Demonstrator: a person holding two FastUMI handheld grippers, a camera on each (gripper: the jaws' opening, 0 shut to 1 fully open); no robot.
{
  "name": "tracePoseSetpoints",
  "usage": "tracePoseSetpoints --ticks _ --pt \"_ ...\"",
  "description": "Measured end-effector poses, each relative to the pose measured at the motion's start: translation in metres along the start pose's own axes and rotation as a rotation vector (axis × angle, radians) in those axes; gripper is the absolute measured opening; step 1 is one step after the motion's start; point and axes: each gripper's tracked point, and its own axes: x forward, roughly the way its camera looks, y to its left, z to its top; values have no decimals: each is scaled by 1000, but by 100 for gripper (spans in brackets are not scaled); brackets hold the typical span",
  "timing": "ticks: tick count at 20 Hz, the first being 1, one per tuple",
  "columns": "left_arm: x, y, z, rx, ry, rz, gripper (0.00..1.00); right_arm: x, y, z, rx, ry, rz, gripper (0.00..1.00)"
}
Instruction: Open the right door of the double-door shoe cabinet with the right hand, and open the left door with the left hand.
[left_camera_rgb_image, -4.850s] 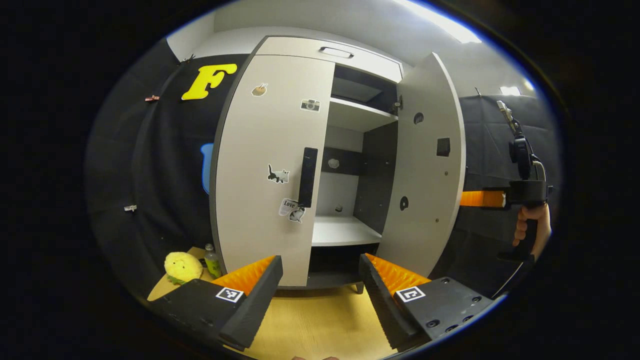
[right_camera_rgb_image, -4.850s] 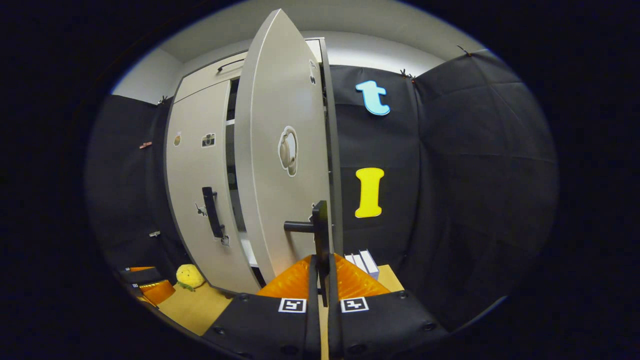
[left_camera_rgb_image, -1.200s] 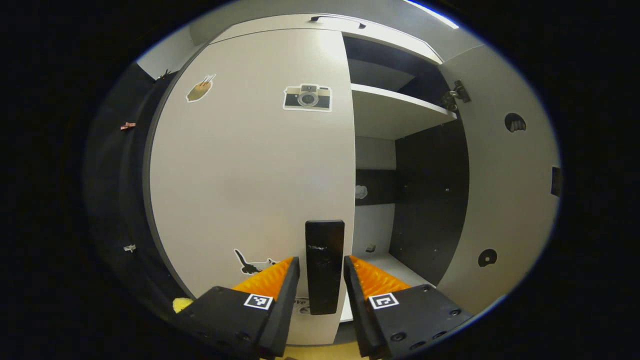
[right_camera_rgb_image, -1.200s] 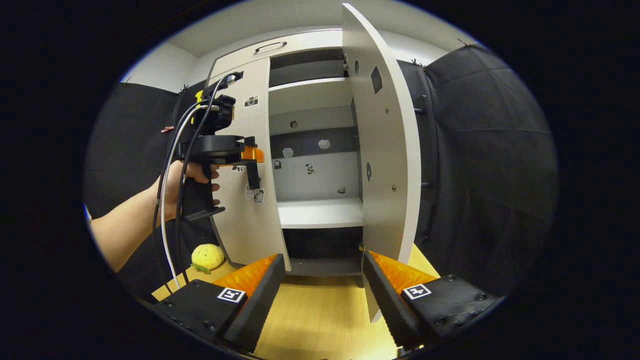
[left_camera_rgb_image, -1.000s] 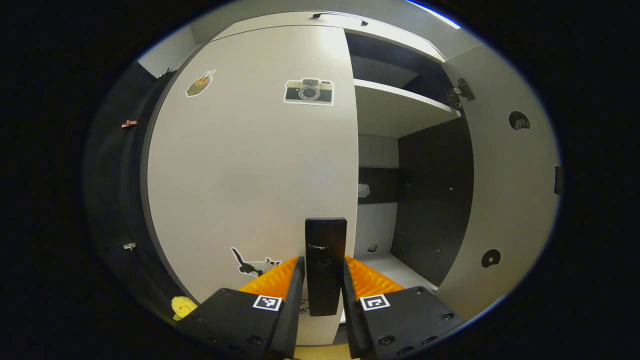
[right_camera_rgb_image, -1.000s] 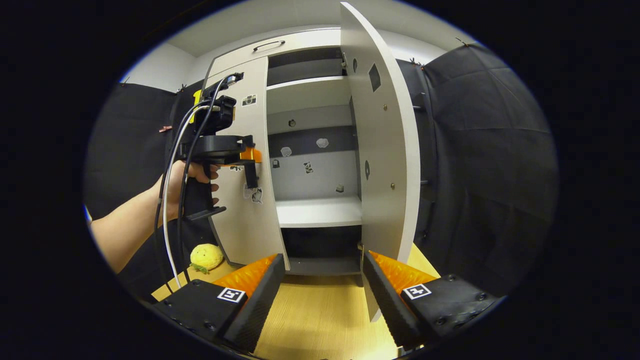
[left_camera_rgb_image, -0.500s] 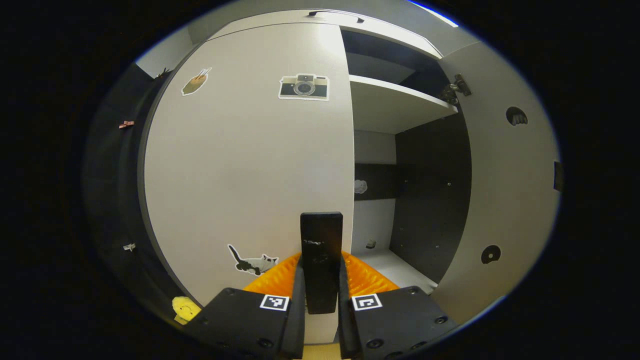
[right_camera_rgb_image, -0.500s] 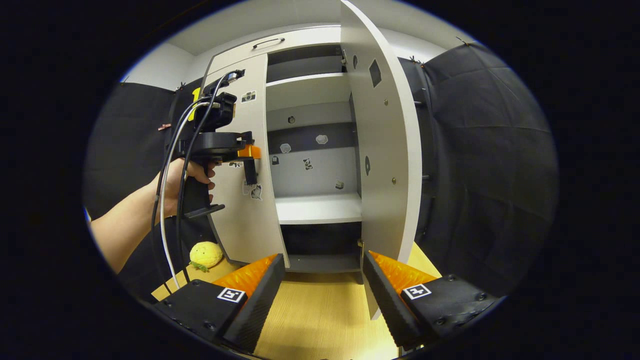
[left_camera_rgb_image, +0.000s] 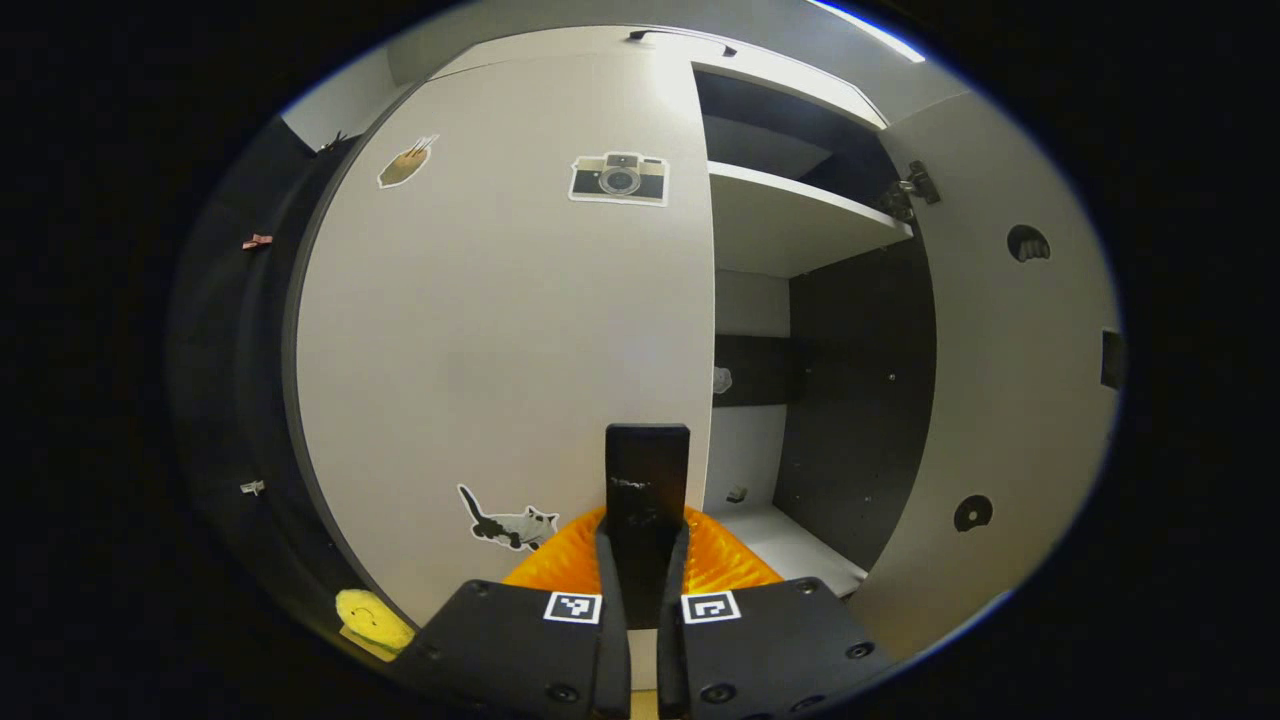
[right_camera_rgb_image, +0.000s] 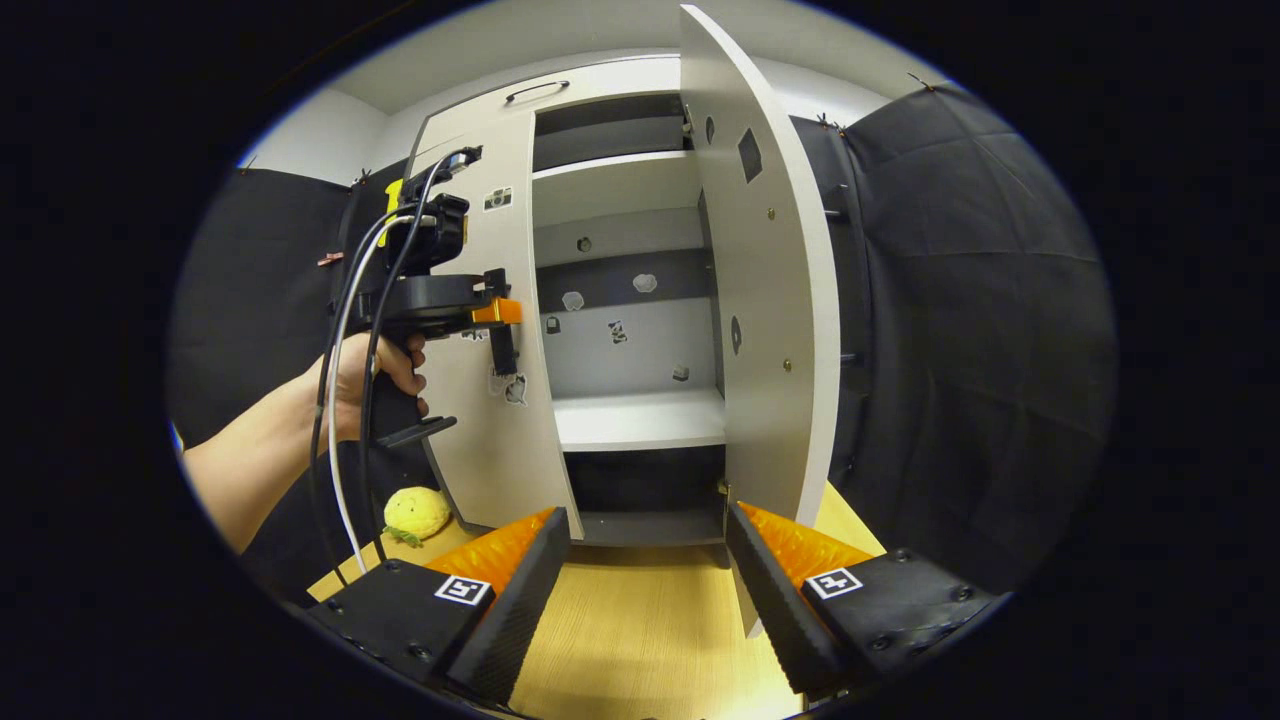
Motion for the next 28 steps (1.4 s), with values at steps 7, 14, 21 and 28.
tracePoseSetpoints --ticks 7,14,21,28 --pt "-40 3 -2 -37 -6 -49 15 2 17 -1 -6 7 10 98" --pt "-103 21 -4 -77 6 -109 15 6 35 4 -29 -6 -13 98" --pt "-148 48 -8 -91 -21 -145 14 6 47 2 -17 -8 -72 98" --pt "-186 86 -9 -106 -50 -183 14 5 76 -13 -23 3 -86 98"
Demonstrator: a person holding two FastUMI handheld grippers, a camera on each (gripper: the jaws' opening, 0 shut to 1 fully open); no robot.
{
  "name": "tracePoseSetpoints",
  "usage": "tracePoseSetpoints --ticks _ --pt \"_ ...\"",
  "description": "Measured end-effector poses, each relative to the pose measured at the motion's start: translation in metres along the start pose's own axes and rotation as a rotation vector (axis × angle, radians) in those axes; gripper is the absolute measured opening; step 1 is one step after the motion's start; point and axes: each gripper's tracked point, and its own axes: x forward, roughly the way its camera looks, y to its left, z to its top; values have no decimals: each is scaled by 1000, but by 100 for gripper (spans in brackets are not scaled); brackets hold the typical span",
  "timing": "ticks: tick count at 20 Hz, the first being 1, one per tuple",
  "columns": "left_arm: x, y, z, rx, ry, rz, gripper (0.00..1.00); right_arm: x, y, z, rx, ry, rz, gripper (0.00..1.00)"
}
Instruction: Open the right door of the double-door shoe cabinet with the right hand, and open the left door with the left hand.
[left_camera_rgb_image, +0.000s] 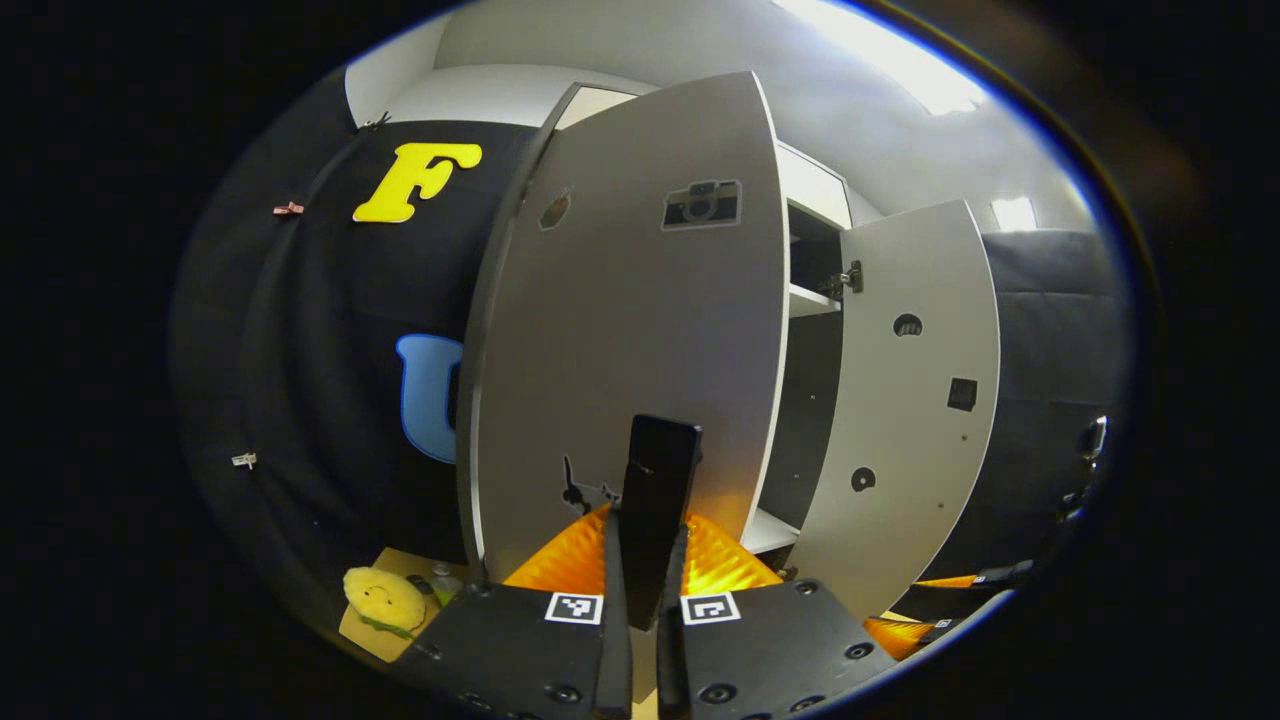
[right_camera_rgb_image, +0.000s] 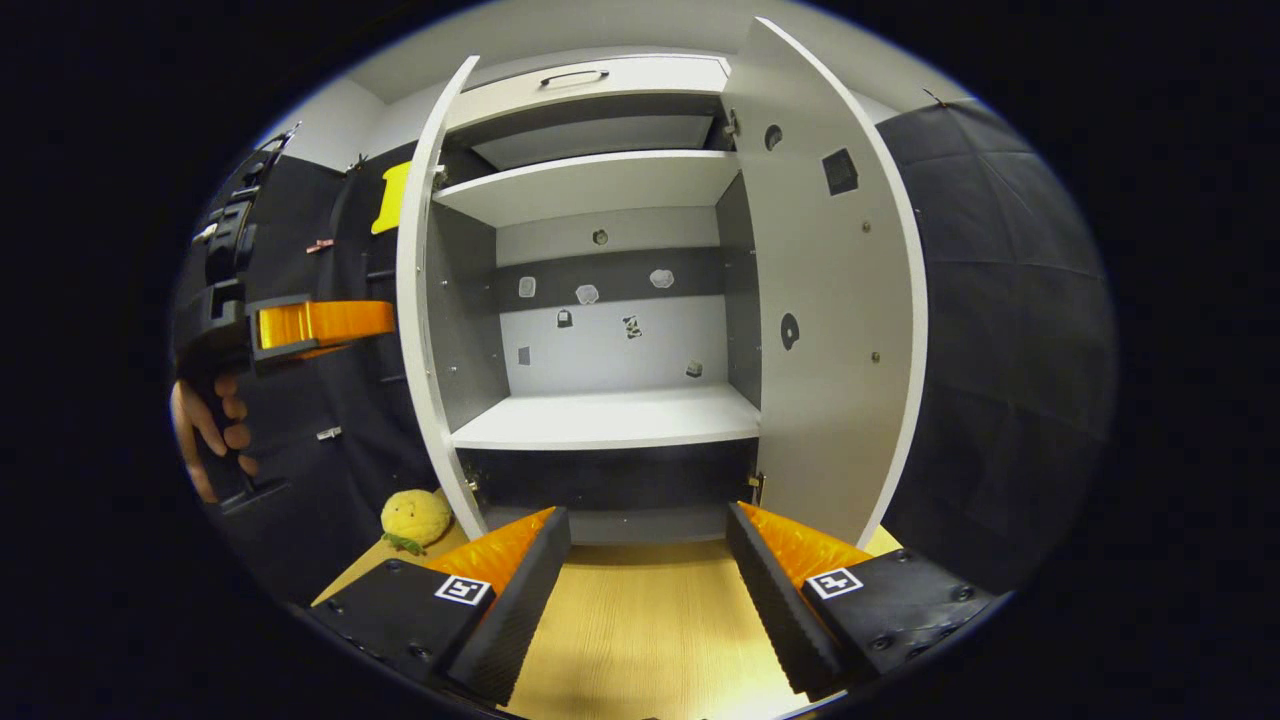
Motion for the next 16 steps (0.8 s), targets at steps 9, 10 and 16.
tracePoseSetpoints --ticks 9,10,16 --pt "-28 34 7 -19 -9 7 14 -4 12 -7 11 0 -29 98" --pt "-31 38 8 -13 -9 13 14 -5 13 -9 18 6 -30 98" --pt "-44 64 12 1 -23 76 14 -7 10 -13 27 17 -46 99"
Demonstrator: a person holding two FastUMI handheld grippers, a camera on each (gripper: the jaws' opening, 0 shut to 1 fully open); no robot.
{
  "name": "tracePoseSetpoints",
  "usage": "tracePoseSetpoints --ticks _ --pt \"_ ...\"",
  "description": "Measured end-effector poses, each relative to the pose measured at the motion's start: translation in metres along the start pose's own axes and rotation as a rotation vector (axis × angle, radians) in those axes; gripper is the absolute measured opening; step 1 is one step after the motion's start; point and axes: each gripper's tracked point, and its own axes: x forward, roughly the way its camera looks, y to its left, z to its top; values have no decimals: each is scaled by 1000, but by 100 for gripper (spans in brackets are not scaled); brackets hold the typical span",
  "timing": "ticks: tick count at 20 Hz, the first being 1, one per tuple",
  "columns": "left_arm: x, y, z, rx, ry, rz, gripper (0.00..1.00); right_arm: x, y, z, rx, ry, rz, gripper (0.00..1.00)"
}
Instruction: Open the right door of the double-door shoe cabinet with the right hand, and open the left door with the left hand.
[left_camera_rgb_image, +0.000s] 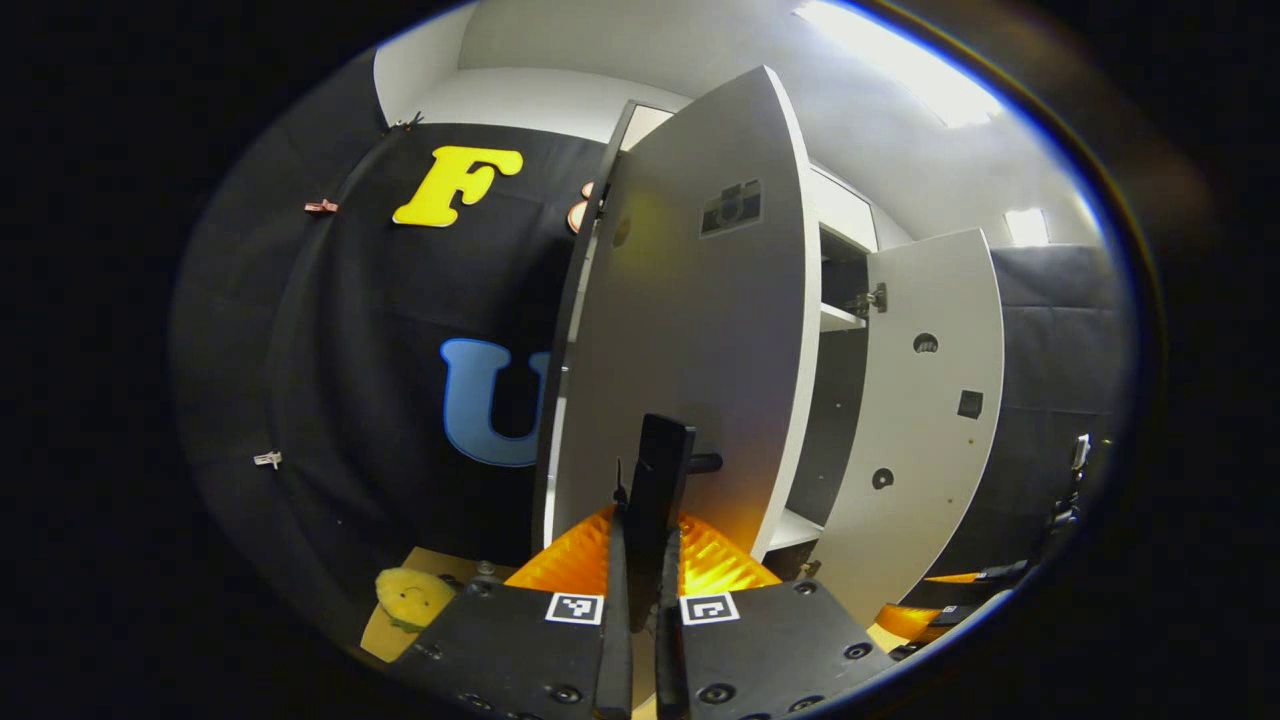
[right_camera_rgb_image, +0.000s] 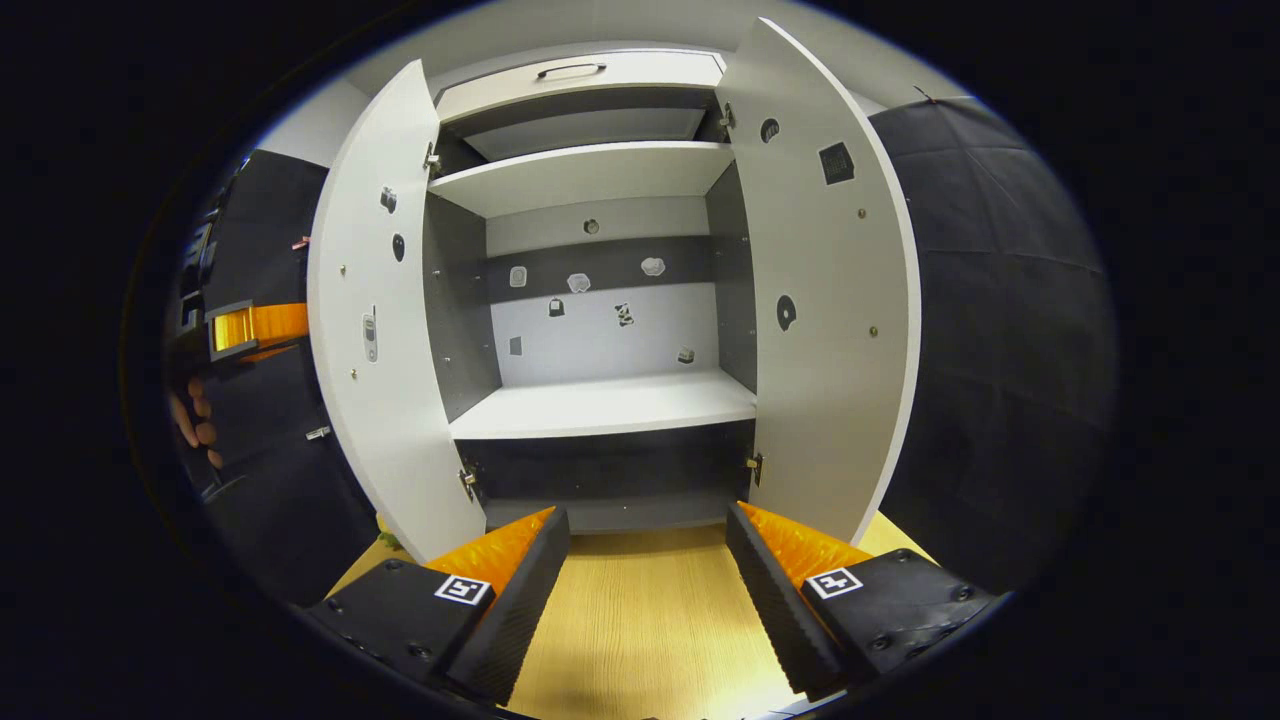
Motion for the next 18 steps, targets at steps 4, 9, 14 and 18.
tracePoseSetpoints --ticks 4,9,14,18 --pt "-6 37 5 -8 1 85 13 3 2 3 1 -3 7 99" --pt "-8 59 9 -63 7 101 5 1 2 10 -13 -13 9 98" --pt "-11 58 9 91 23 161 5 -1 -4 14 -6 10 -15 99" --pt "-28 54 14 67 32 158 5 -2 -14 25 -13 -5 -13 99"
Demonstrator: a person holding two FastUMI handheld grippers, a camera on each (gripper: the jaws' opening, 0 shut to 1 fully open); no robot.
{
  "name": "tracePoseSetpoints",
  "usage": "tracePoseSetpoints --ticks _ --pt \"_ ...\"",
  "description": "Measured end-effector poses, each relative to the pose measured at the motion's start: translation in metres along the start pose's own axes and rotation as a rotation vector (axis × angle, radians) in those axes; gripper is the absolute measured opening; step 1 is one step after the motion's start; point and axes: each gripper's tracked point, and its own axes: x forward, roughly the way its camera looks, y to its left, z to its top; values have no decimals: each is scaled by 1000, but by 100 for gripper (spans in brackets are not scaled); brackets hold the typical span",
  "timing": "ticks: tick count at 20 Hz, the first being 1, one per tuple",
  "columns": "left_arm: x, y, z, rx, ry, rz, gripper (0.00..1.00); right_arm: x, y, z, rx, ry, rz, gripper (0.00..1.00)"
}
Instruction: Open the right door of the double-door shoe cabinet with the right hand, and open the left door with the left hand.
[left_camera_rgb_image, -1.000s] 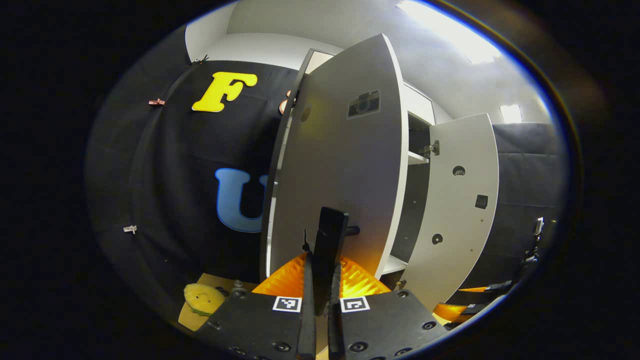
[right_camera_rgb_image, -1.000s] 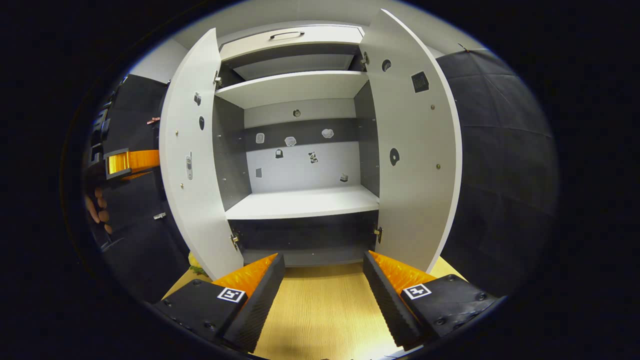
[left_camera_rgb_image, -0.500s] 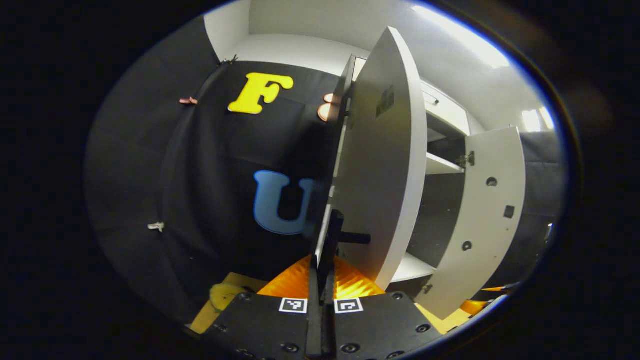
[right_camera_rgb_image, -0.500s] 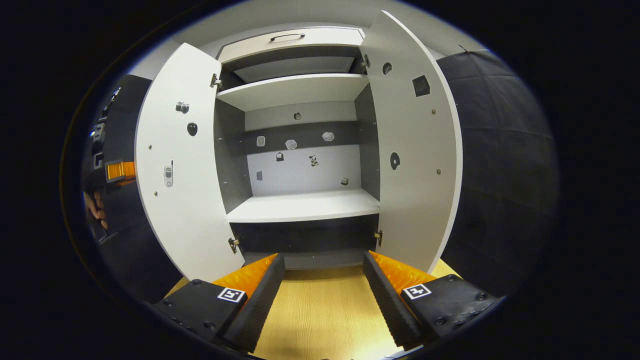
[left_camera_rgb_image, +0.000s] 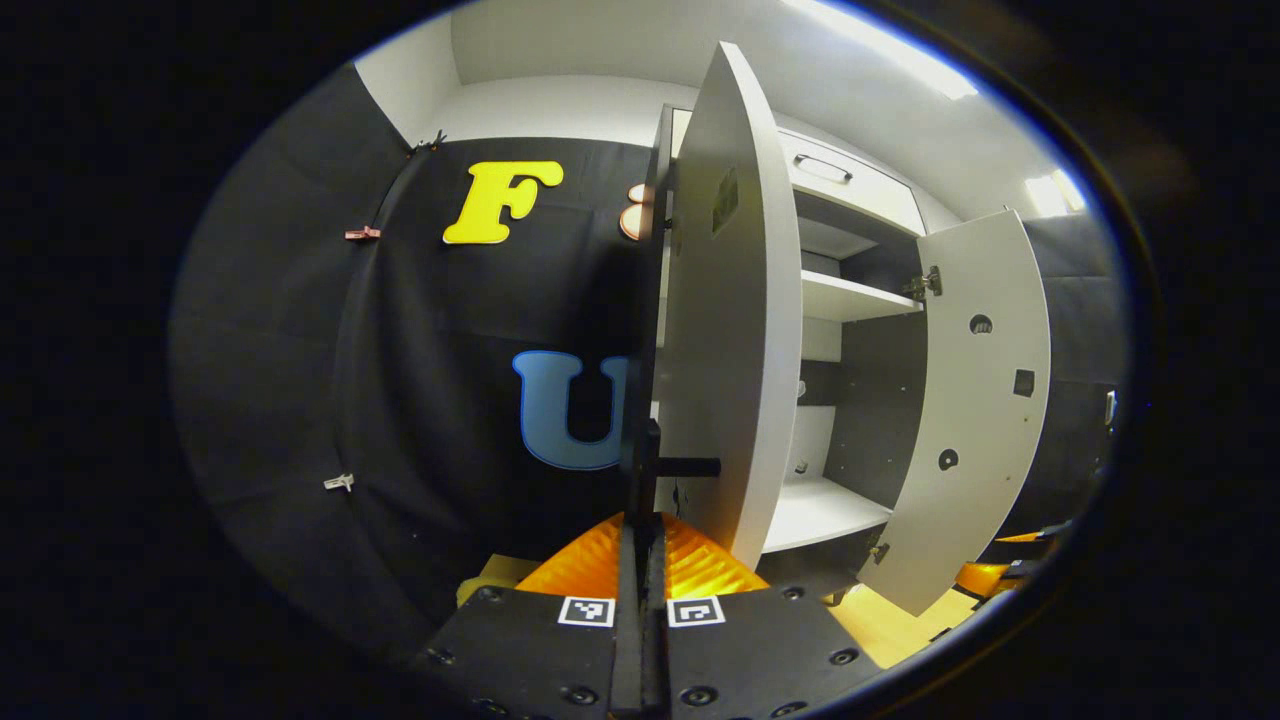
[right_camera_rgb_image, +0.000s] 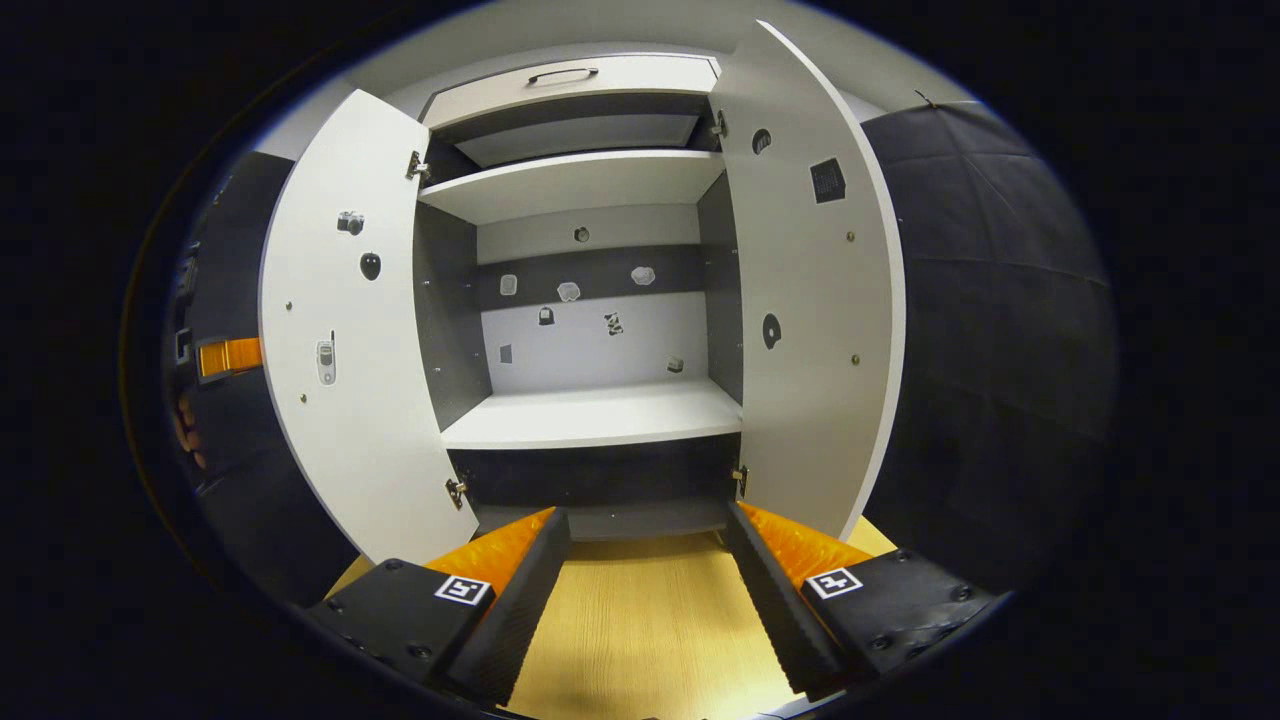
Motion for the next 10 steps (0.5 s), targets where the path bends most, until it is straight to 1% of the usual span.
tracePoseSetpoints --ticks 2,5,8,10 --pt "-15 -1 0 -7 5 24 5 0 -7 4 3 -6 16 98" --pt "-37 -18 -3 -11 18 44 5 -1 -21 7 15 -2 49 99" --pt "-57 -46 -12 18 41 78 5 -10 -44 14 18 -8 75 99" --pt "-66 -75 -19 -2 39 72 5 -19 -60 18 2 -24 81 98"
